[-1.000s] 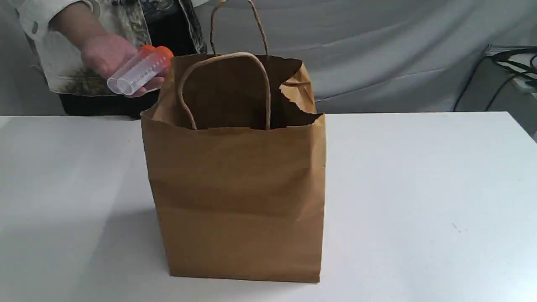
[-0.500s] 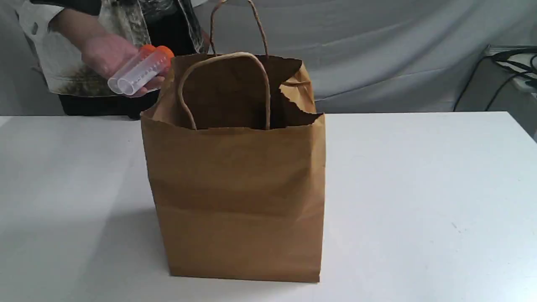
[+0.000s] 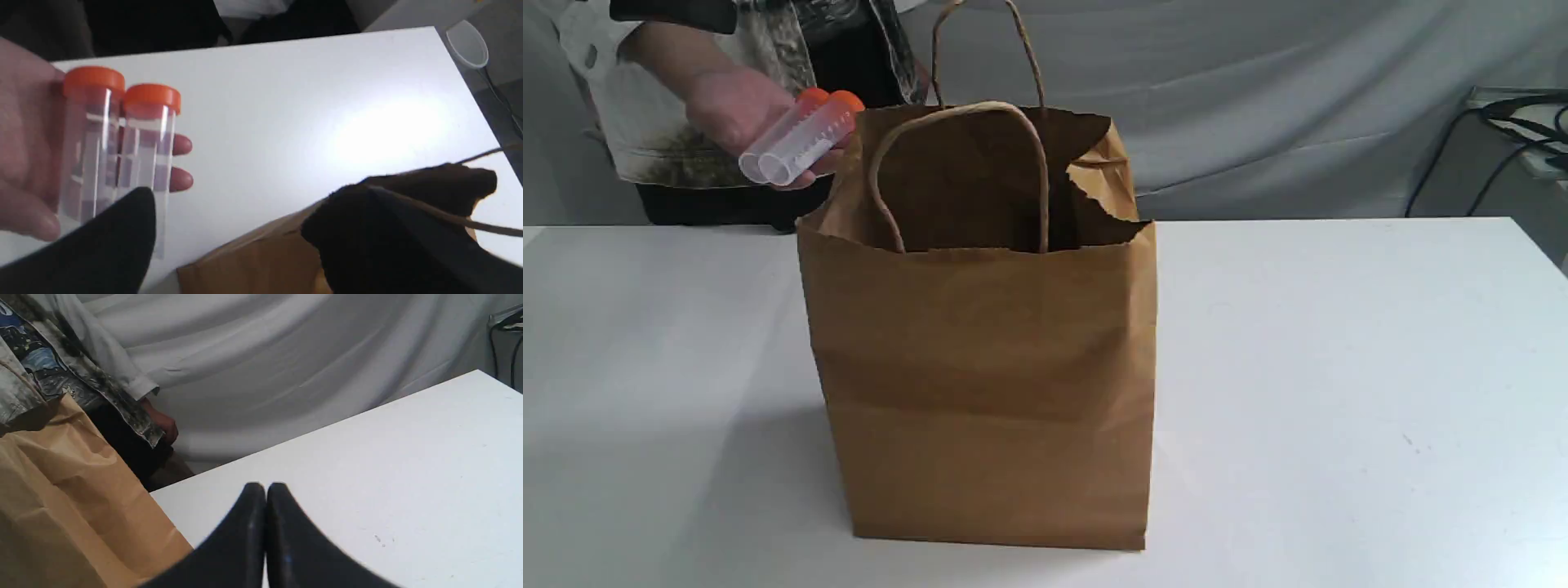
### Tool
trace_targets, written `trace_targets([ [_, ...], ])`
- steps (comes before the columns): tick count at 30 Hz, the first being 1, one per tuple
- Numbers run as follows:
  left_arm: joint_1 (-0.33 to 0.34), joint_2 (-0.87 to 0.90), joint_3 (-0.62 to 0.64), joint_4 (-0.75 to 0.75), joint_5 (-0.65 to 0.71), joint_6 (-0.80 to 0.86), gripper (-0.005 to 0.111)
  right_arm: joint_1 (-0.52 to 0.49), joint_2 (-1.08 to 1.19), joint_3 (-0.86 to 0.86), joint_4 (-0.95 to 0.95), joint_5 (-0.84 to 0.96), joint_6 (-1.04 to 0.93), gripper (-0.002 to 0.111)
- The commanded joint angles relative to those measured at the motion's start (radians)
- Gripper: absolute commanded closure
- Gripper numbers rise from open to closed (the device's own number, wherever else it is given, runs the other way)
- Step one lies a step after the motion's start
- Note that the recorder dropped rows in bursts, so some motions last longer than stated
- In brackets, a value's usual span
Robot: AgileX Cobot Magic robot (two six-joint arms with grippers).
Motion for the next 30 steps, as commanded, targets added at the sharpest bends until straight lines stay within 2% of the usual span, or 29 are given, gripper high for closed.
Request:
trace_targets([
  [1,-0.004,0.009,-0.002,-0.004,0.019,-0.023,0.036,0.004,-0.002,0.003,-0.012,-0.009,0.0,0.108],
  [4,-0.004,0.01,-0.002,-0.008,-0.031,-0.023,0.036,0.004,-0.002,0.003,-0.012,-0.009,0.0,0.108],
  [7,-0.006,0.03,-0.002,-0.04,-0.012,-0.025,0.036,0.004,-0.002,0.003,-0.012,-0.009,0.0,0.108],
  [16,-0.11,0.1,-0.012,-0.022,-0.004,0.032,0.033,0.004,-0.002,0.003,-0.012,-0.009,0.002,0.108],
  [21,-0.11,0.121,-0.075,0.086,0.021,0.025,0.033,0.004,-0.002,0.003,-0.012,0.001,0.002,0.108],
  [30,-0.123,0.09,-0.081,0.087,0.021,0.025,0.033,0.004,-0.002,0.003,-0.012,0.006,0.0,0.108],
])
